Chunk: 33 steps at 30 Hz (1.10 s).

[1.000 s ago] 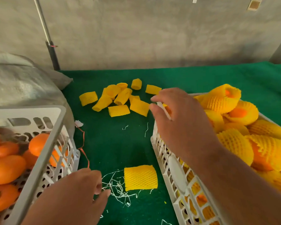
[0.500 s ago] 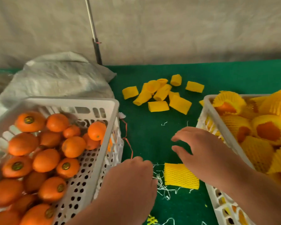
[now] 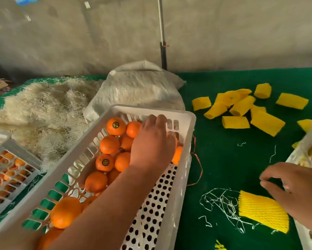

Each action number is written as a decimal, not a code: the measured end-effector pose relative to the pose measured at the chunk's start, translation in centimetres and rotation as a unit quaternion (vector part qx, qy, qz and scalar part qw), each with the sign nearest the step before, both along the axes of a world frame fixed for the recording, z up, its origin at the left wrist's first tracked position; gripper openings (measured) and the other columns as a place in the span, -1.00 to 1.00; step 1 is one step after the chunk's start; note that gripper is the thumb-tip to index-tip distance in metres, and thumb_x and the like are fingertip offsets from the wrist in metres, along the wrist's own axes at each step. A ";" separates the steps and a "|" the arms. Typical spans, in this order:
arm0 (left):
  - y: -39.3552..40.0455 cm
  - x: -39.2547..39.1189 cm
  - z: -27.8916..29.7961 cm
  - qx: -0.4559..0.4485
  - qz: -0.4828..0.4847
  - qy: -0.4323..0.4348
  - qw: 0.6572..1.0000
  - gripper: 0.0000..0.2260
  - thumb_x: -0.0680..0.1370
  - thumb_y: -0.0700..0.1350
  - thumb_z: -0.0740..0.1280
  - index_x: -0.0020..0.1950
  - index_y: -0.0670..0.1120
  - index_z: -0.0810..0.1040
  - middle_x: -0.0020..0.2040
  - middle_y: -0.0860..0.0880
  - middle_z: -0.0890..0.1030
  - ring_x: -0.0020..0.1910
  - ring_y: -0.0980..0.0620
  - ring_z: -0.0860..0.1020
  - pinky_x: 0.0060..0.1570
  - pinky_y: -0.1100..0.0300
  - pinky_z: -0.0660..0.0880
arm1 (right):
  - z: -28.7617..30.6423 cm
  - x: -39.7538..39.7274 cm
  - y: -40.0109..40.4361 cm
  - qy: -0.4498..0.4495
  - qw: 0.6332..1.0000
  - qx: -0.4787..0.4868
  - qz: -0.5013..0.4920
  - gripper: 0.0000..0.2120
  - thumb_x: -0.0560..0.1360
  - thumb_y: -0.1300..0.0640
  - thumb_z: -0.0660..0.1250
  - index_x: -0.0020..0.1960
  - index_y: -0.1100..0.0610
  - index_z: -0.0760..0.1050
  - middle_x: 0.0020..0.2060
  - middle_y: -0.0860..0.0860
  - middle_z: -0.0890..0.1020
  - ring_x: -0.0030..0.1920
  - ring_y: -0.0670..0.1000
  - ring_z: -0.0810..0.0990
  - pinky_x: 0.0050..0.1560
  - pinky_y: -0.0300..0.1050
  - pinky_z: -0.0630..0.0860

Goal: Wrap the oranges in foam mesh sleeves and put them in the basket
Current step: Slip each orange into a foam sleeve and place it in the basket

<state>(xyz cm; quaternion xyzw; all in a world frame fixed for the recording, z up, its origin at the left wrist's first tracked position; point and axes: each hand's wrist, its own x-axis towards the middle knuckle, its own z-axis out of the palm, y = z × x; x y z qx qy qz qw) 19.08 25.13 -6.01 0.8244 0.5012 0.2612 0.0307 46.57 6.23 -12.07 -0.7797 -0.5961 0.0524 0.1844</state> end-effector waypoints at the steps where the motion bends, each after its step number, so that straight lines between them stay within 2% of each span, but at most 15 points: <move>1: 1.0 -0.7 -0.7 -0.022 0.024 0.027 0.999 -0.70 0.62 -0.05 0.30 0.35 -0.05 0.46 0.28 -0.06 0.47 0.29 -0.06 0.42 0.05 0.17 0.39 | -0.4 0.4 -0.1 0.009 1.000 0.004 -0.002 -0.65 0.41 0.02 0.52 -0.05 -0.36 0.44 -0.20 -0.45 0.50 -0.31 -0.29 0.51 -0.40 -0.26 0.41; 3: 2.6 -2.1 -2.1 -0.043 0.066 0.082 0.993 -0.62 0.61 -0.04 0.31 0.41 -0.07 0.40 0.42 -0.11 0.34 0.41 -0.12 0.30 0.22 0.04 0.46 | -0.9 0.9 -0.3 0.020 1.000 0.013 -0.005 -0.69 0.44 -0.04 0.46 -0.01 -0.41 0.43 -0.18 -0.40 0.55 -0.33 -0.24 0.54 -0.38 -0.13 0.52; 6: 4.3 -3.7 -3.2 -0.035 0.142 0.136 0.980 -0.55 0.60 0.00 0.32 0.46 -0.06 0.34 0.54 -0.16 0.20 0.51 -0.20 0.19 0.31 -0.15 0.43 | -2.1 1.8 -0.2 0.023 0.999 0.029 0.005 -0.86 0.47 -0.20 0.31 -0.04 -0.45 0.42 0.02 -0.45 0.51 -0.28 -0.24 0.57 -0.39 -0.11 0.56; 10: 6.8 -5.5 -3.7 -0.010 0.213 0.132 0.968 -0.43 0.57 -0.07 0.30 0.57 -0.09 0.26 0.49 -0.16 0.28 0.46 -0.22 0.23 0.32 -0.22 0.35 | -5.8 4.0 0.1 0.033 0.999 0.025 -0.003 -0.95 0.47 -0.29 0.22 -0.08 -0.45 0.43 -0.03 -0.46 0.52 -0.14 -0.29 0.56 -0.28 -0.06 0.59; 14: 9.2 -7.5 -4.0 -0.025 0.230 0.125 0.965 -0.44 0.58 -0.16 0.26 0.57 -0.08 0.22 0.44 -0.16 0.30 0.43 -0.23 0.26 0.28 -0.19 0.39 | -10.2 6.8 0.2 0.042 0.999 0.020 -0.017 -0.76 0.53 -0.46 0.05 -0.07 -0.46 0.45 -0.02 -0.45 0.54 -0.04 -0.34 0.53 -0.19 -0.06 0.59; 17: 10.4 -8.9 -4.3 -0.007 0.218 0.133 0.967 -0.49 0.53 -0.19 0.31 0.49 -0.13 0.33 0.42 -0.19 0.35 0.38 -0.23 0.30 0.24 -0.13 0.43 | -11.2 7.2 0.4 0.032 0.999 0.014 0.000 -0.85 0.54 -0.41 0.11 -0.08 -0.47 0.44 -0.05 -0.45 0.53 -0.05 -0.36 0.52 -0.24 -0.08 0.59; 19: 10.9 -9.7 -4.5 0.006 0.202 0.134 0.970 -0.47 0.47 -0.24 0.35 0.44 -0.17 0.37 0.38 -0.21 0.39 0.34 -0.24 0.33 0.19 -0.12 0.47 | -10.4 6.2 0.4 0.035 0.999 0.020 0.005 -0.96 0.49 -0.29 0.23 -0.10 -0.46 0.44 -0.09 -0.41 0.54 -0.13 -0.32 0.53 -0.26 -0.05 0.58; 20: 11.0 -9.9 -4.5 0.011 0.193 0.130 0.973 -0.47 0.45 -0.26 0.37 0.42 -0.20 0.39 0.36 -0.22 0.41 0.32 -0.25 0.34 0.16 -0.13 0.49 | -9.5 5.3 0.4 0.045 0.999 0.018 0.008 -0.95 0.46 -0.26 0.26 -0.11 -0.44 0.45 -0.11 -0.39 0.54 -0.17 -0.30 0.53 -0.26 -0.05 0.57; 22: 10.8 -10.0 -4.2 0.012 0.182 0.102 0.978 -0.48 0.42 -0.27 0.42 0.37 -0.23 0.42 0.31 -0.24 0.44 0.30 -0.26 0.35 0.14 -0.15 0.50 | -7.2 3.5 0.3 0.054 0.998 0.013 0.002 -0.91 0.41 -0.21 0.31 -0.12 -0.41 0.45 -0.11 -0.38 0.54 -0.21 -0.29 0.53 -0.29 -0.07 0.57; 24: 10.1 -9.7 -3.4 0.011 0.177 0.057 0.982 -0.44 0.40 -0.18 0.51 0.36 -0.19 0.44 0.27 -0.21 0.46 0.28 -0.24 0.39 0.15 -0.17 0.50 | -4.5 1.9 0.2 0.059 0.998 -0.003 -0.008 -0.76 0.36 -0.09 0.45 -0.13 -0.39 0.44 -0.08 -0.39 0.54 -0.25 -0.30 0.52 -0.37 -0.12 0.54; 27: 8.0 -8.1 -0.8 0.013 0.130 -0.097 0.987 -0.39 0.37 -0.04 0.61 0.35 -0.05 0.44 0.25 -0.08 0.44 0.16 -0.13 0.49 0.03 0.02 0.53 | -1.7 0.3 0.1 0.050 0.998 -0.046 -0.010 -0.60 0.32 0.11 0.59 -0.16 -0.33 0.48 -0.12 -0.37 0.56 -0.33 -0.30 0.51 -0.42 -0.11 0.52; 29: 5.5 -6.1 1.6 0.009 0.065 -0.179 0.982 -0.40 0.36 0.05 0.62 0.30 0.10 0.42 0.22 0.07 0.42 0.10 0.02 0.52 -0.07 0.19 0.49 | -0.1 -0.5 -0.1 0.052 0.996 -0.069 -0.010 -0.66 0.37 0.13 0.58 -0.26 -0.25 0.51 -0.26 -0.31 0.57 -0.34 -0.21 0.56 -0.34 -0.06 0.54; 30: 3.8 -4.8 2.7 -0.001 0.027 -0.205 0.978 -0.41 0.36 0.11 0.62 0.28 0.18 0.41 0.21 0.15 0.42 0.12 0.09 0.53 -0.05 0.21 0.50 | 0.9 -0.9 -0.2 0.060 0.995 -0.080 -0.013 -0.70 0.43 0.09 0.55 -0.28 -0.24 0.51 -0.29 -0.29 0.57 -0.31 -0.16 0.58 -0.26 -0.06 0.55; 32: 0.1 -2.2 4.3 -0.039 -0.049 -0.222 0.973 -0.42 0.35 0.19 0.60 0.26 0.28 0.40 0.19 0.27 0.46 0.15 0.18 0.56 -0.02 0.17 0.56 | 2.6 -1.6 -0.1 0.065 0.993 -0.097 -0.007 -0.79 0.55 -0.03 0.43 -0.23 -0.24 0.51 -0.21 -0.27 0.58 -0.18 -0.13 0.60 -0.09 -0.13 0.54; 33: -1.8 -1.0 4.6 -0.070 -0.083 -0.219 0.970 -0.42 0.34 0.22 0.59 0.27 0.28 0.40 0.18 0.25 0.51 0.14 0.18 0.59 -0.02 0.15 0.59 | 3.2 -1.9 0.0 0.064 0.993 -0.094 -0.001 -0.84 0.59 -0.08 0.36 -0.17 -0.23 0.52 -0.17 -0.26 0.58 -0.12 -0.15 0.59 -0.04 -0.17 0.52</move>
